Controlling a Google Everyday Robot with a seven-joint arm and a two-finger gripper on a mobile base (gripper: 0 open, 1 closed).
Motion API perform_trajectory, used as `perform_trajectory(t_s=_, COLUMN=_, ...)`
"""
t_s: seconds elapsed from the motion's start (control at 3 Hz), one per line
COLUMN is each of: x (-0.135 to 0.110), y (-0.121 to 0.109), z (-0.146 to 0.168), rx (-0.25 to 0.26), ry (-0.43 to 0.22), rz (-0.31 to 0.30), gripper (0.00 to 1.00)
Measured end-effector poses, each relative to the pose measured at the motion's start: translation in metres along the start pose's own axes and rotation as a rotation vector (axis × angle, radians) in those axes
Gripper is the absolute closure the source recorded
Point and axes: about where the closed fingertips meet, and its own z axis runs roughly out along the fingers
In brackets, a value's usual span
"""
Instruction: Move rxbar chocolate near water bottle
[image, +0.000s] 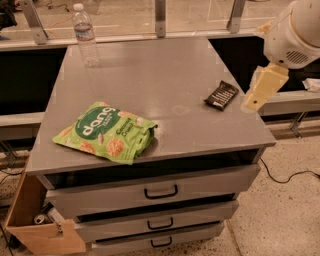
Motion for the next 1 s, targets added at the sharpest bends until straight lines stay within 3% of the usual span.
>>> perform_trajectory(t_s=0.33, x=-0.001, y=-0.033, z=0.028, rx=0.024, ry=-0.088, rz=0.102, gripper=0.00)
perform_trajectory(t_s=1.0, x=0.021, y=-0.059, z=0.094, rx=-0.028, ry=-0.232, rz=0.396, gripper=0.00)
